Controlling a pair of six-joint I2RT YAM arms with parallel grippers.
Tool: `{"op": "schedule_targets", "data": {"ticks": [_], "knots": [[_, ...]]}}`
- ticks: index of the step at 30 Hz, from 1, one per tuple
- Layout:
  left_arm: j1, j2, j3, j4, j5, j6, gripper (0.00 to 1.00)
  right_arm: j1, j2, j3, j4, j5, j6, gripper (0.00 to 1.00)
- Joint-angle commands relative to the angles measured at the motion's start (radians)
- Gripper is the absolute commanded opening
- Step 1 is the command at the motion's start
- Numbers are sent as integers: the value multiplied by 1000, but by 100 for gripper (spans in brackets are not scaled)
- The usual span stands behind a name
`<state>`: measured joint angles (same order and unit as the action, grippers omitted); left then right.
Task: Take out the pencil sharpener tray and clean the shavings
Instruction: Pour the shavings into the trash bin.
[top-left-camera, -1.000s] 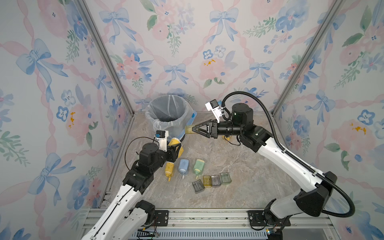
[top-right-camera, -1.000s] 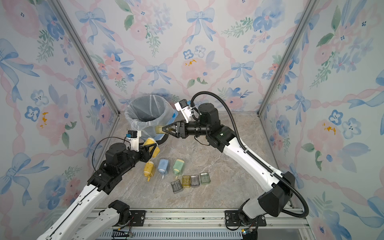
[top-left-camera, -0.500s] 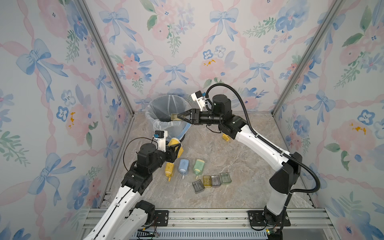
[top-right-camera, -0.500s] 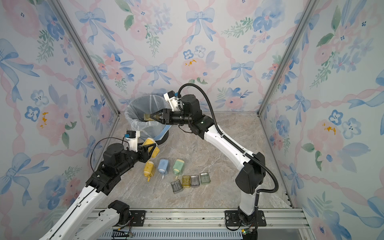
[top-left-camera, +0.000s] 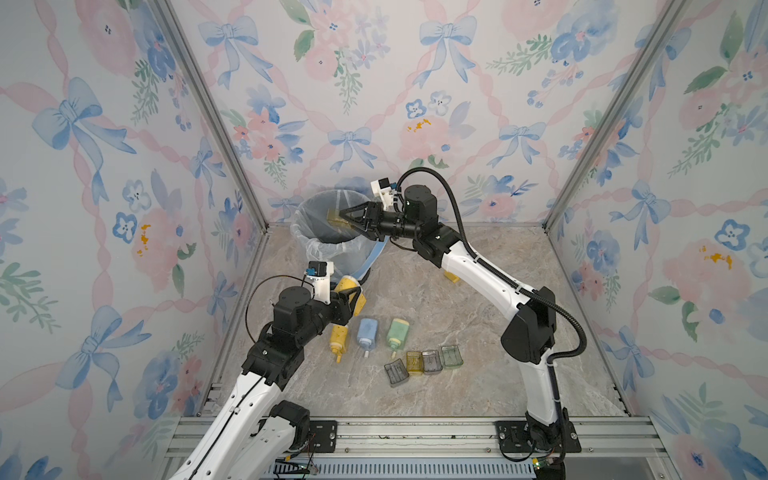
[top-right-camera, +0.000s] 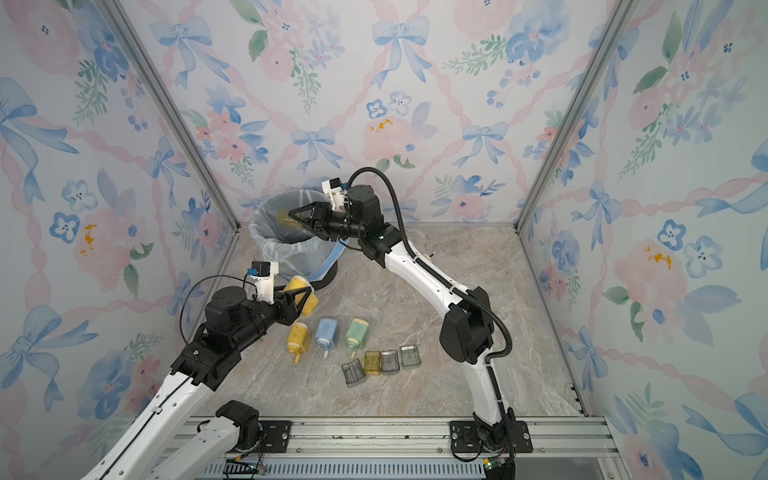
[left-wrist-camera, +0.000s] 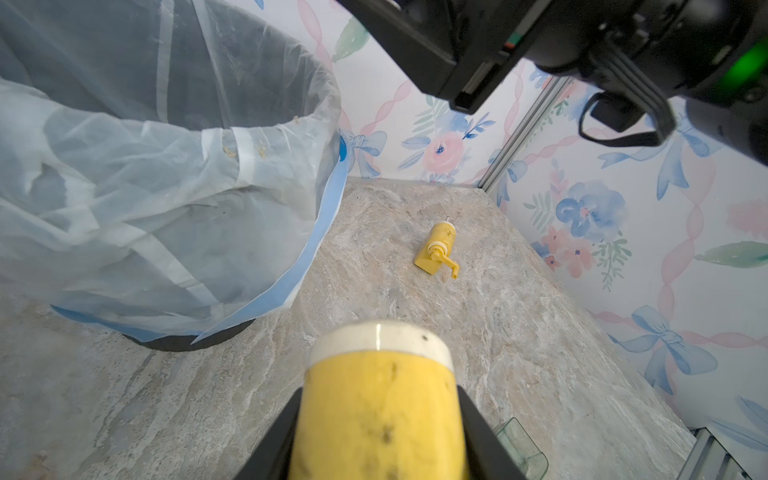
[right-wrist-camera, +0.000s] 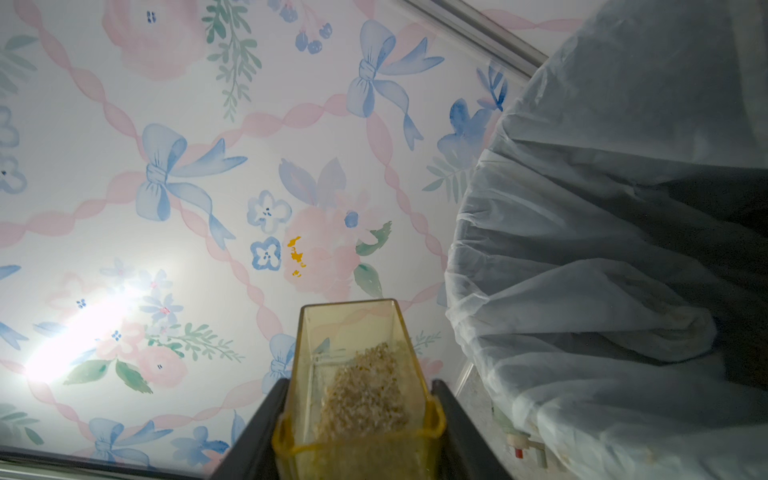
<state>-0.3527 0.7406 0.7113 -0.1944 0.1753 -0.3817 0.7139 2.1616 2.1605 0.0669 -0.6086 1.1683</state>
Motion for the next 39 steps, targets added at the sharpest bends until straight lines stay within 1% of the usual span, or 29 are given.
{"op": "schedule_targets", "data": {"ticks": [1,4,9,13,16,21,25,28,29,30,32,36,39], "knots": [[6,-3,-9,13,-3,-22,0,-13,58,62,108,31,199,37],[6,7,-10,13,-10,-23,0,-13,108,86,182,63,349,36],[6,13,-13,13,-37,-25,0,-9,151,103,280,145,553,34],[5,13,-18,18,-57,-31,0,1,141,105,259,215,642,35],[5,24,-18,22,-55,-33,0,21,121,65,307,301,760,35],[4,22,-15,25,-59,-30,0,60,158,148,368,411,879,37],[-5,-9,-19,43,-86,-29,0,108,214,200,541,577,975,39],[-21,-25,-19,50,-125,-24,0,141,270,323,548,620,992,39],[-30,-30,-19,50,-137,-23,0,154,280,342,559,642,1002,39],[-36,-34,-47,52,-150,-21,0,165,277,339,577,665,1007,39],[-58,-41,-52,53,-179,-16,0,183,247,286,615,705,1006,39],[-108,-56,-59,54,-238,-8,0,191,164,72,716,802,1021,40],[-156,-76,-68,53,-306,-4,0,190,175,14,784,838,1066,40]]}}
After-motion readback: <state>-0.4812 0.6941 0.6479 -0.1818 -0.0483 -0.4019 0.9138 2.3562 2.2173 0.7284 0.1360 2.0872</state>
